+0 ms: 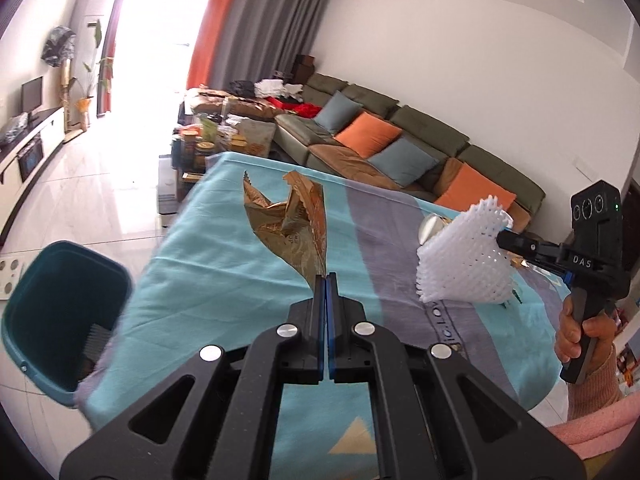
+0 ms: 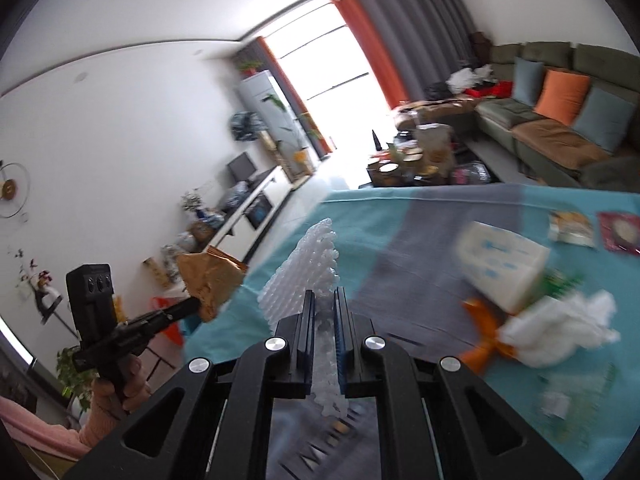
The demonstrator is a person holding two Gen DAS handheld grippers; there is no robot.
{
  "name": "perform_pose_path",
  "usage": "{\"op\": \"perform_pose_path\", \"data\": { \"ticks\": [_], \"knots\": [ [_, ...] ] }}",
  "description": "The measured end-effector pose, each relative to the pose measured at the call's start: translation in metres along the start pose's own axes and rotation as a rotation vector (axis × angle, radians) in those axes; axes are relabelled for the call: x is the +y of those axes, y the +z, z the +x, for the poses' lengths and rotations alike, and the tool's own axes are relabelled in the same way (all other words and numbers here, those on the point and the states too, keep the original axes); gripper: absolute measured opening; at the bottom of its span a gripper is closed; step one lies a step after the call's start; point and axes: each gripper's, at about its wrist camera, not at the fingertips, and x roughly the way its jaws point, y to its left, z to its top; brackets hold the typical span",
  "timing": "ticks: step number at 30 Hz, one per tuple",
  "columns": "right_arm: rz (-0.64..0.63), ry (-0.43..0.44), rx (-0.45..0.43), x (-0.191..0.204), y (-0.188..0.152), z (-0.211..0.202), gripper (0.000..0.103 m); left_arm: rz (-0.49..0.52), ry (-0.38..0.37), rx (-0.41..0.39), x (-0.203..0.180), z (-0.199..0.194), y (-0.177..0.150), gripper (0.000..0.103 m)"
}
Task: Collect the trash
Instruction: 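Lift both held items and carry them over the teal bin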
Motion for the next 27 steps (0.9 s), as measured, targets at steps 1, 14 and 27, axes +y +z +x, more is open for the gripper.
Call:
{"op": "perform_pose_path", "data": {
  "ticks": [1, 14, 27],
  "knots": [
    [-0.009, 0.023, 0.009, 0.007, 0.003, 0.010, 0.008, -0.010, 0.013, -0.007, 0.006, -0.005, 0.000, 0.001],
    [-0.077, 0.184, 0.112, 0.065, 0.025, 0.110, 0.008, -0.127, 0.194, -0.066, 0.079, -0.053, -0.006, 0.001],
    [-0.145, 0.246, 0.185, 0.126, 0.032, 0.186, 0.008, -0.226, 0.323, -0.064, 0.150, -0.078, -0.022, 0.001]
  ]
}}
